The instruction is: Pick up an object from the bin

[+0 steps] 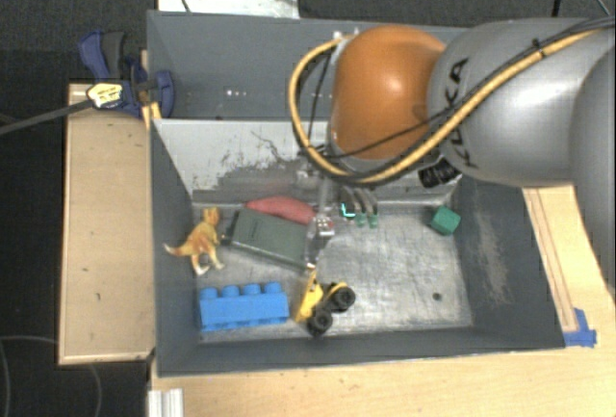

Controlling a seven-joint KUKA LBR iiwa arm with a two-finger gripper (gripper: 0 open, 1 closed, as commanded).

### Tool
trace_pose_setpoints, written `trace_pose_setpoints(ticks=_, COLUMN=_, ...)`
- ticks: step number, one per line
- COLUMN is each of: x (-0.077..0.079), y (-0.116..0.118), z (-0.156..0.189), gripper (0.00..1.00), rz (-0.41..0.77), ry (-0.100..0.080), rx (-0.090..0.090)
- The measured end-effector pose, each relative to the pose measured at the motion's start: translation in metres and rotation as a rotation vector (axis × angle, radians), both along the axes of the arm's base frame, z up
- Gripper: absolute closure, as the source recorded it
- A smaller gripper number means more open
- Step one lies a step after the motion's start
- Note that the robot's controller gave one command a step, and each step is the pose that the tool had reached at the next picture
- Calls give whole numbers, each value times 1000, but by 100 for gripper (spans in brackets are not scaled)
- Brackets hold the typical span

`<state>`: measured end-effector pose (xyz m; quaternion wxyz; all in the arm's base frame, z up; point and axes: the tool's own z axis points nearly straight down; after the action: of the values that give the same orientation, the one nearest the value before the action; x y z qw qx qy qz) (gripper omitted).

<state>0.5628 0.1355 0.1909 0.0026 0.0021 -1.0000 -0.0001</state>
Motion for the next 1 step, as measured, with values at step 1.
trace_pose_setpoints(ticks=1, x=2, y=-1, z=5, gripper=0, rz=-3, ry=-8, rx=1)
